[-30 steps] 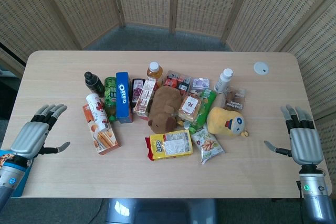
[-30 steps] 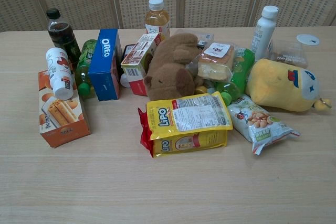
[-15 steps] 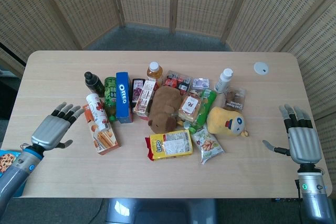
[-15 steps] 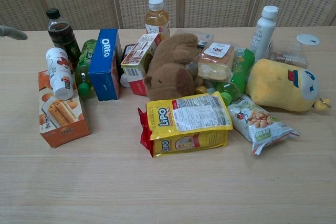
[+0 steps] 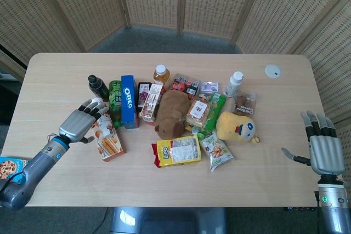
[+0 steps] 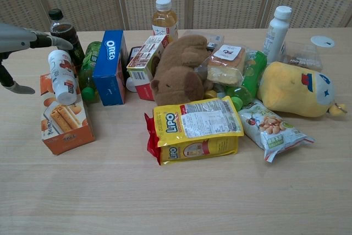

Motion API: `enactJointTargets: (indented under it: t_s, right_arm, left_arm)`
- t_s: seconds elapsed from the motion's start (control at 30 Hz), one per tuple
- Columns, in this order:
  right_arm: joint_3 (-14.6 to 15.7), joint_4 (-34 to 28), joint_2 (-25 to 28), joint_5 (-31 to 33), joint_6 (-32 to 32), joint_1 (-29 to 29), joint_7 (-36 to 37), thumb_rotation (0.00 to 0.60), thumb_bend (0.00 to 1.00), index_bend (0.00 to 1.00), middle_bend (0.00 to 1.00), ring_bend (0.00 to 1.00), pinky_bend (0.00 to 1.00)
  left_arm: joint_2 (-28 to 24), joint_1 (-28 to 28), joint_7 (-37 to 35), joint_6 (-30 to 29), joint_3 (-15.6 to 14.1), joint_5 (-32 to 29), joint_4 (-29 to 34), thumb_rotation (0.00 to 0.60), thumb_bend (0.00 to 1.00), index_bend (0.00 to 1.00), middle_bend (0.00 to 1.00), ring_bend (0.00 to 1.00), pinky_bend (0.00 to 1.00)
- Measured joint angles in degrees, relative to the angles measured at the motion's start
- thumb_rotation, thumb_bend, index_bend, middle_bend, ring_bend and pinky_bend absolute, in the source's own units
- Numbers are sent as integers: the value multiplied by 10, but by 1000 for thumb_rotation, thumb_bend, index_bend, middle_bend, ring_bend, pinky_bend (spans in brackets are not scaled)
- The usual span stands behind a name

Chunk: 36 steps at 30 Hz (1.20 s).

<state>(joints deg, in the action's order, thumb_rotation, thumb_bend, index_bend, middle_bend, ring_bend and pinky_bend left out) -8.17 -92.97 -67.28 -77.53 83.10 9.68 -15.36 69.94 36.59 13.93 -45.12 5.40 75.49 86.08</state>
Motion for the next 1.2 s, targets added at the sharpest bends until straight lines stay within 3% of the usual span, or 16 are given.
enactJointTargets:
  t_s: [0.4,0.67,0.8,0.87,1.0,1.2]
  right_arm:
    - [1,2,2,9,5,-9,1,352,0,0,0,0,0]
    - [2,-4,4,10,8,-13,-7,353,0,0,0,0,0]
    - [2,-10,10,13,13,-18,-10,354,0,0,0,0,0]
    - [2,-13,12,15,15,-21,-11,353,0,0,0,0,0]
    - [2,-14,13,17,19,-25,-10,351,0,0,0,0,0]
    - [-1,-12,12,16,19,-25,-4,352,0,0,0,0,0]
  left_arm:
    - [52,28,1,33,-11,-25,-62,600,272,3,95,17,0]
    - [103,49,-6,49,-8,-39,-128,600,274,98,228,218,0]
    - [125,62,-8,51,-4,-41,-153,600,281,236,377,402,14]
    - [136,67,-8,48,-2,-38,-163,600,302,353,506,545,79]
    - [149,71,-12,31,0,-27,-173,600,358,586,749,781,321]
    - [161,74,-23,10,0,-11,-188,600,425,743,899,939,562]
